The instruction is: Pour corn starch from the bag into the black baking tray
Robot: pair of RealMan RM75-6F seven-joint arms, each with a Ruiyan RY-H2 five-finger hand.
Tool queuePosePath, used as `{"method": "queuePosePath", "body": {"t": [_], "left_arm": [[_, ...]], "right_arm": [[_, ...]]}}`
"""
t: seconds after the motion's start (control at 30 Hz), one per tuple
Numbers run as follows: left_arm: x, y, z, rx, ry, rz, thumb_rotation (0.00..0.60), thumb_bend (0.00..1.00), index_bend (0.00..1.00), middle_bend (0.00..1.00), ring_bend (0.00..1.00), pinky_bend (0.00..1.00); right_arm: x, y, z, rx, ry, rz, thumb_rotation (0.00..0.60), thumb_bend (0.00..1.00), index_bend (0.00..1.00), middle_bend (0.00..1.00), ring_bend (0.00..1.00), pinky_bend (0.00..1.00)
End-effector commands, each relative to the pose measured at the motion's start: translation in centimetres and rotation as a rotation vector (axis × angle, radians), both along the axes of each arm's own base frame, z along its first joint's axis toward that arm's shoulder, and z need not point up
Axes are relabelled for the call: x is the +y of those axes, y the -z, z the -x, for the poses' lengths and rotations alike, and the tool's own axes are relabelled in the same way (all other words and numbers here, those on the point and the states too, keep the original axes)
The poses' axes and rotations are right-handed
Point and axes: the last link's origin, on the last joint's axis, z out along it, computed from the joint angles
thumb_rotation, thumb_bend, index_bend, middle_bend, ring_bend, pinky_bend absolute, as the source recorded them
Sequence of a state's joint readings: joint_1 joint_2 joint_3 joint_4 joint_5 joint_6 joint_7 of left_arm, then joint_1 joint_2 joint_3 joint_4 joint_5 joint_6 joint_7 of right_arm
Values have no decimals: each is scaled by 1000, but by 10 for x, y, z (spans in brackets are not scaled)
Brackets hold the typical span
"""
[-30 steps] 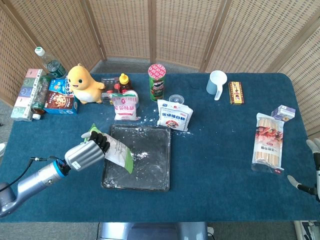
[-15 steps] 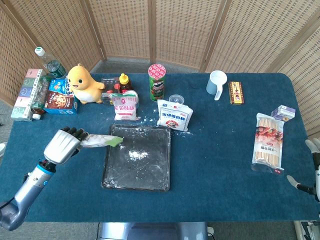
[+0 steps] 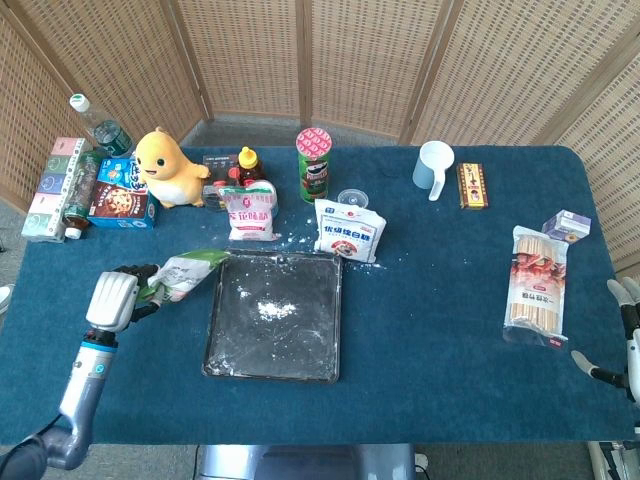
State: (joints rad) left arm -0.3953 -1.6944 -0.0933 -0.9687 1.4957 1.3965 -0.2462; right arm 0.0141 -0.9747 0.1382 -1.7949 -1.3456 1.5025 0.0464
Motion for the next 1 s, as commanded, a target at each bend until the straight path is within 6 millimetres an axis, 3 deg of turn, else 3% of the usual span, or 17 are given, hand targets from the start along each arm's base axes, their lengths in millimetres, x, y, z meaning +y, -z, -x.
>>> {"method": "queuePosePath", "body": {"t": [0.03, 0.07, 0.17, 0.23, 0.33, 0.77, 0.87, 0.9, 1.0], "left_arm": [[-1, 14, 2, -33, -31, 44, 600, 430, 615, 471, 457, 443], [-1, 17, 3, -36, -36, 63, 600, 414, 566, 412, 415, 406], [-4, 21, 4, -55, -48, 122, 600, 313, 296, 171, 240, 263], [-7, 20, 6, -71, -48, 158, 600, 173, 115, 43, 133, 178], [-12, 13, 6, -105, -25, 137, 600, 16, 5, 0, 64, 133], [-36, -25, 13, -118, 15, 87, 600, 0, 0, 0, 37, 78], [-45, -46, 27, 18, -25, 80, 600, 0, 0, 0, 37, 59], [-50, -63, 39, 116, -74, 49, 600, 0, 0, 0, 37, 53], [-60, -87, 36, 166, -134, 14, 600, 0, 0, 0, 37, 42]], "right_arm": [[0, 0, 0, 0, 1, -2, 600, 51, 0, 0, 0, 0], [0, 0, 0, 0, 1, -4, 600, 51, 0, 0, 0, 0], [0, 1, 0, 1, 0, -7, 600, 51, 0, 0, 0, 0], [0, 1, -1, 1, -1, -7, 600, 51, 0, 0, 0, 0], [0, 0, 0, 1, 0, -3, 600, 51, 0, 0, 0, 0], [1, 2, -2, 5, -2, -11, 600, 51, 0, 0, 0, 0], [1, 1, -2, 5, -2, -8, 600, 51, 0, 0, 0, 0], [1, 1, -2, 7, -2, -7, 600, 50, 0, 0, 0, 0], [1, 1, -2, 11, -3, -4, 600, 50, 0, 0, 0, 0]]}}
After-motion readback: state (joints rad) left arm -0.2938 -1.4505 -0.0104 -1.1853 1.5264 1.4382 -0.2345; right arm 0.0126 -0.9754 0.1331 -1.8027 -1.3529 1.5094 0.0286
